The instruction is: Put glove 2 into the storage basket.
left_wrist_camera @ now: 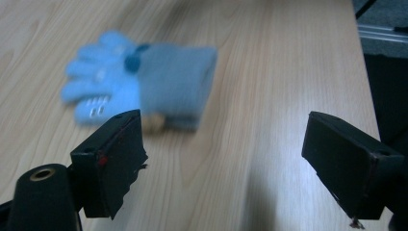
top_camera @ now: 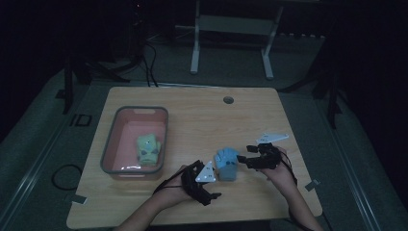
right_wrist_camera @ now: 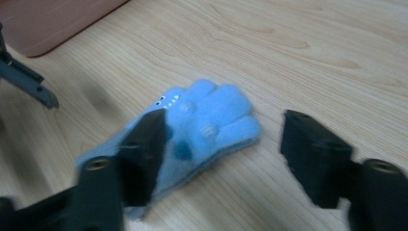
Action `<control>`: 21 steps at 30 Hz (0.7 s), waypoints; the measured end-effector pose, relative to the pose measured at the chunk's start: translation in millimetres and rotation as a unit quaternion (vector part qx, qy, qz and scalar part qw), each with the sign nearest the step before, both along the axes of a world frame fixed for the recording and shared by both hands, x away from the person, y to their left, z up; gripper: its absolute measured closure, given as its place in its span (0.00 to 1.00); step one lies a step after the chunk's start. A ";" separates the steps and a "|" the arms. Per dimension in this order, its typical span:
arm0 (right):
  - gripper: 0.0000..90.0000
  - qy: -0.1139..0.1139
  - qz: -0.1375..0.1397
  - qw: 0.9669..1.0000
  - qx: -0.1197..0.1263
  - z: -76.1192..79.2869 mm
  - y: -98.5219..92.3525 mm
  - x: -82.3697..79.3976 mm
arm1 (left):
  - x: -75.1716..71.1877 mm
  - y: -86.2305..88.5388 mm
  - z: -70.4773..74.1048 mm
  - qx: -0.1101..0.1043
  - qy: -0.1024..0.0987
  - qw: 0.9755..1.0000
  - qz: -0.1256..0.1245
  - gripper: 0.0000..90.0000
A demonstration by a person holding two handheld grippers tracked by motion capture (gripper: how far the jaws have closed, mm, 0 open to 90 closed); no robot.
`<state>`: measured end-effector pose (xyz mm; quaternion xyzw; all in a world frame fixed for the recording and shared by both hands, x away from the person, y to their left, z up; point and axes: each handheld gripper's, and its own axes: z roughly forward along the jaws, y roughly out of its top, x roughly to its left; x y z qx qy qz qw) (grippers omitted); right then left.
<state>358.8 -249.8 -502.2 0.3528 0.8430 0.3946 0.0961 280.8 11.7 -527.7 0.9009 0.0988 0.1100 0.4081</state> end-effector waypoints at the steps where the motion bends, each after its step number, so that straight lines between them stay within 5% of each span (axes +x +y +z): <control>1: 0.43 0.001 -0.002 1.000 -0.001 -0.5 0.4 2.4 | 1.4 -2.8 0.4 -0.003 -0.005 1.000 -0.006 0.20; 10: 0.47 0.029 -0.010 1.000 -0.003 -13.9 11.3 25.1 | 17.0 -24.2 -4.2 0.008 -0.043 0.999 -0.029 0.36; 21: 0.42 0.056 -0.009 0.998 -0.012 -35.1 26.2 40.4 | 24.6 -40.9 -22.9 0.061 -0.076 0.994 -0.046 0.42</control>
